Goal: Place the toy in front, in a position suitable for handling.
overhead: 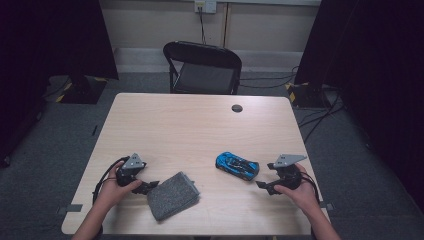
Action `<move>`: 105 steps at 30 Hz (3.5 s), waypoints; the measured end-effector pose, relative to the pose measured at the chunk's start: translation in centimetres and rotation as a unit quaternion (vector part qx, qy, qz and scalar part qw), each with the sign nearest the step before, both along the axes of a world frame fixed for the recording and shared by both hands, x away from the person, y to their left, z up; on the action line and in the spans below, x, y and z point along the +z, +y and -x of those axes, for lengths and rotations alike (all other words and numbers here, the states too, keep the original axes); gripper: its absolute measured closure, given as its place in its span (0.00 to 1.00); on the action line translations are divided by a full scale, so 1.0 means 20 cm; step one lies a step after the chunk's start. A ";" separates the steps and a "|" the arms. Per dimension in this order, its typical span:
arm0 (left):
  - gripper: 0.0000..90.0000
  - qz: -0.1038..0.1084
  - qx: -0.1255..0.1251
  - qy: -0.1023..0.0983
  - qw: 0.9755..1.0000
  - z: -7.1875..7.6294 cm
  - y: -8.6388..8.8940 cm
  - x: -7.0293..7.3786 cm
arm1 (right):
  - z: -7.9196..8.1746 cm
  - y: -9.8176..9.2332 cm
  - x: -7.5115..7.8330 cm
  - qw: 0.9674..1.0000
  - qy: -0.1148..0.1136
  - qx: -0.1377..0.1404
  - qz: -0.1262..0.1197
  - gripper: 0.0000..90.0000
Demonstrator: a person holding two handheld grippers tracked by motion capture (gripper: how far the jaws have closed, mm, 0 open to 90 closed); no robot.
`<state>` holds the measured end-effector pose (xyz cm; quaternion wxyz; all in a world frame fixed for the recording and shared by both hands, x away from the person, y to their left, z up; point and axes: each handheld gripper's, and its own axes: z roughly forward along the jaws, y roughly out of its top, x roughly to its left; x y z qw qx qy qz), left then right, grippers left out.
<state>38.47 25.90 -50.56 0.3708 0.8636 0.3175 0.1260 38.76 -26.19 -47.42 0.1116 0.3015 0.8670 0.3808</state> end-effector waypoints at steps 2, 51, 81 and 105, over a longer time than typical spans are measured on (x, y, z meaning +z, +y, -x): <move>0.09 0.000 0.000 0.000 1.000 0.00 0.00 0.00 | -0.03 0.01 0.03 1.000 0.003 0.002 -0.011 0.15; 0.09 -0.001 -0.002 0.001 1.000 0.00 0.00 0.00 | -0.25 0.42 -0.10 0.998 0.033 0.018 0.043 0.28; 0.08 -0.002 -0.003 0.002 1.000 0.00 0.00 0.00 | -0.32 0.50 0.00 0.998 0.043 -0.017 0.038 0.31; 0.08 -0.002 -0.005 0.002 1.000 0.00 0.00 0.00 | -0.45 0.71 -0.08 0.998 0.039 -0.042 0.028 0.31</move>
